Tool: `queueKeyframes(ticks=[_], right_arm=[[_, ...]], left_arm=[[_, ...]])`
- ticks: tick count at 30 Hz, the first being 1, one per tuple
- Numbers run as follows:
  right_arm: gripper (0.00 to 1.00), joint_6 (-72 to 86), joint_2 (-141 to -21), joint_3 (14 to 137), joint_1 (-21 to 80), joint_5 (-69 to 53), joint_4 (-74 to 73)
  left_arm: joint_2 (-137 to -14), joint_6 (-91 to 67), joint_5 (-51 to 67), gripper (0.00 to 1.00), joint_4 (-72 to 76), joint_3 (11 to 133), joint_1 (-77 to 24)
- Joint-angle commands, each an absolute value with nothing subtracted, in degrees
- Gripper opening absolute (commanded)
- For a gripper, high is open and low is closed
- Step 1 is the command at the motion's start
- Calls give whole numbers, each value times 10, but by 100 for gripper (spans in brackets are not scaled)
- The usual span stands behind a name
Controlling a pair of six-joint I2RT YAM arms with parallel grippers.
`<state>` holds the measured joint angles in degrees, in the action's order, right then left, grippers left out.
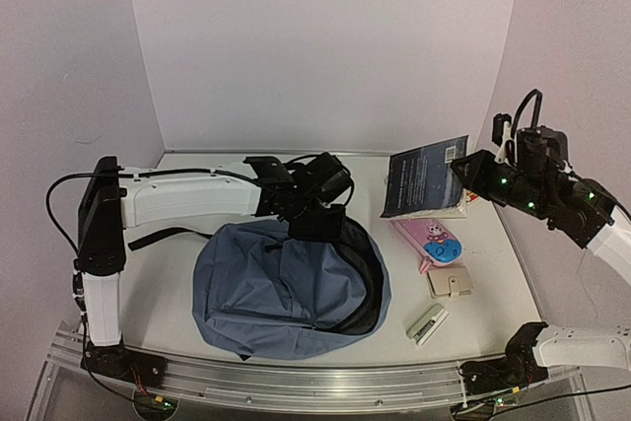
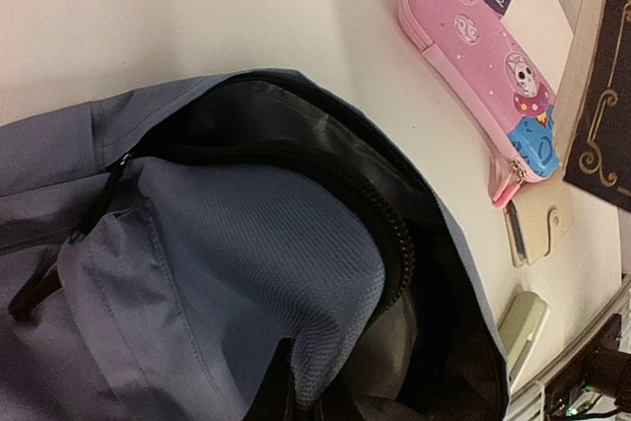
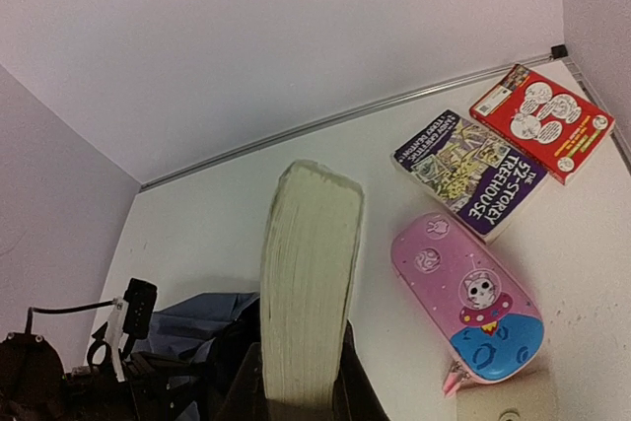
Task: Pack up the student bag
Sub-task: Place the book in the student bag.
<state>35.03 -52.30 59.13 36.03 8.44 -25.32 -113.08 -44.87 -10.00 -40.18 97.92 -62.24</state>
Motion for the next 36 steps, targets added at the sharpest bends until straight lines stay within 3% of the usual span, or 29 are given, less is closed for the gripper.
queueKeyframes(ticks=[1,12,23,36], right_arm=[[0,381,-507,633,363,-36,-171],[0,423,-525,587,363,-228,-172],[0,470,-571,521,387,-245,-164],[0,610,-642,451,401,-273,85]], left_arm=[[-1013,-418,-20,0,-365,932,-595],[-892,-365,149,0,-351,877,-527],[-867,-337,178,0,-358,884,-503],[-870,-334,202,0,-352,888,-502]])
